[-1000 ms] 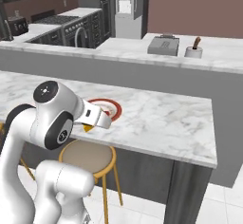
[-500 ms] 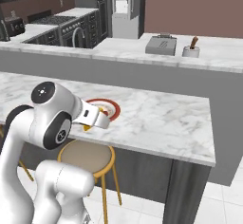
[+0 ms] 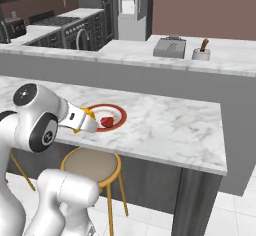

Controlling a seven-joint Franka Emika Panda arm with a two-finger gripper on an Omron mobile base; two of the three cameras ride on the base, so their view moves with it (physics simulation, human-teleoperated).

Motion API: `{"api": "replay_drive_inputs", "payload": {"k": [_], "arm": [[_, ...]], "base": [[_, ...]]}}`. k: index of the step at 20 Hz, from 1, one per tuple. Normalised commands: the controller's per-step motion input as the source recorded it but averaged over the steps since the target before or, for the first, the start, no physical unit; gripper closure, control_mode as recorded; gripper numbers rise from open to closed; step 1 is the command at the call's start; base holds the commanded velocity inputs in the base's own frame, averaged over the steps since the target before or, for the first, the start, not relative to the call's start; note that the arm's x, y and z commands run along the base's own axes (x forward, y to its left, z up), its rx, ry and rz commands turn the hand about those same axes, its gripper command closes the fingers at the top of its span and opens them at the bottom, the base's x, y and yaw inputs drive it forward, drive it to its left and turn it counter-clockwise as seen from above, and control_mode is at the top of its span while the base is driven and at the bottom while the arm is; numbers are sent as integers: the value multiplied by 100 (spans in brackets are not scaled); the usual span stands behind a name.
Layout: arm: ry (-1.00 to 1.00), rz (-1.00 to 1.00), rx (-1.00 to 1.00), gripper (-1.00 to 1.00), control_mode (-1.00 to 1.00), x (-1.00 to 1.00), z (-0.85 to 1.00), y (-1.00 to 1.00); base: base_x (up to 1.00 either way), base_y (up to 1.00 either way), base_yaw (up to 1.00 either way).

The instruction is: Take the cheese, steak, and corn from the fridge and place them on the plate on the dining counter to create an appetizer plate.

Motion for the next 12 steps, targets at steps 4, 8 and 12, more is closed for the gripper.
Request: {"api": "replay_drive_inputs", "payload": {"k": [4, 8, 12], "arm": [[2, -1, 10, 100, -100, 8, 0, 57], [6, 0, 13, 100, -100, 25, 0, 53], [7, 0, 15, 100, -100, 40, 0, 42]], "base": [[0, 0, 0], [0, 0, 0], [0, 0, 0]]}}
